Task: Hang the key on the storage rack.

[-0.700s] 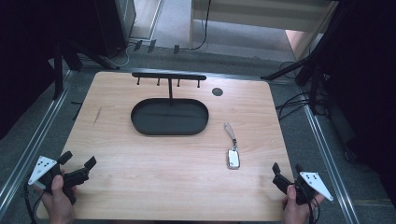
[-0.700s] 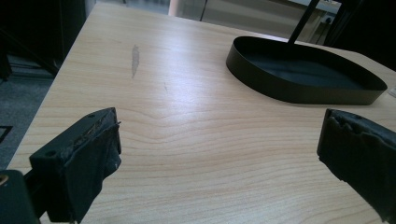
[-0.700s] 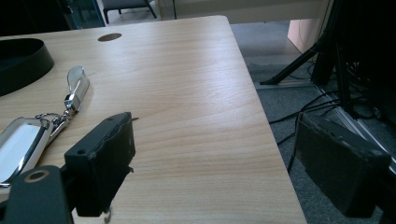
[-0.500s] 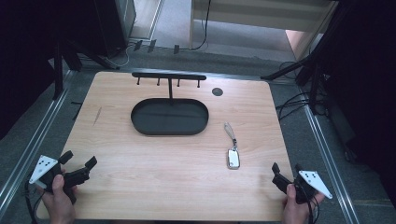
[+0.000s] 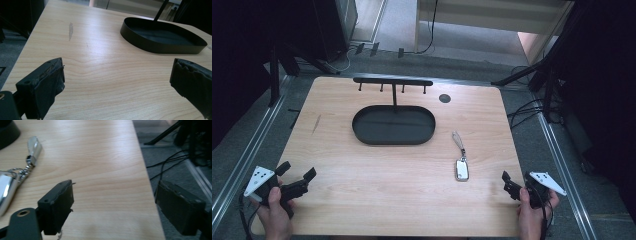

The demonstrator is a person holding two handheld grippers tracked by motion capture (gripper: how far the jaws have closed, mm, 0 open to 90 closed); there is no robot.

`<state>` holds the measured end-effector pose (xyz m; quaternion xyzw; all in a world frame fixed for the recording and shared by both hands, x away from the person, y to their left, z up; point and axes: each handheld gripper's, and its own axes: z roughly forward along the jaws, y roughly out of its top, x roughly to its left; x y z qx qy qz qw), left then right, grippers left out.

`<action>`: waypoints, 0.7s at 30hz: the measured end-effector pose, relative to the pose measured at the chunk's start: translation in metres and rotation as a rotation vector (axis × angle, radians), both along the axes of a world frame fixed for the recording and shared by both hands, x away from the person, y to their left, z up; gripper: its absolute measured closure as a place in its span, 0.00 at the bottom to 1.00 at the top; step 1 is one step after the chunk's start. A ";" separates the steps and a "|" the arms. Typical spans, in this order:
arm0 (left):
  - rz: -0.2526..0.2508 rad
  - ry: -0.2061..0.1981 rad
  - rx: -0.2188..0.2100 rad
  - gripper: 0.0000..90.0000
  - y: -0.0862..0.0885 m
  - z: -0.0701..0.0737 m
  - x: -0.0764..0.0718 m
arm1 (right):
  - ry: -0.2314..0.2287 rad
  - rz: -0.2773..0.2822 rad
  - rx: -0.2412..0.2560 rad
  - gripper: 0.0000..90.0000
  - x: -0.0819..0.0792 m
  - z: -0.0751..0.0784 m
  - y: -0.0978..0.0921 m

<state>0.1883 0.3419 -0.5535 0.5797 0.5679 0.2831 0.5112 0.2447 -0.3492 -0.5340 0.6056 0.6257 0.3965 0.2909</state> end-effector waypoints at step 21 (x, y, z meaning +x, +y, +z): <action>0.003 0.000 0.002 0.00 0.000 0.000 0.000 | 0.367 0.162 -0.153 0.22 0.074 0.025 0.060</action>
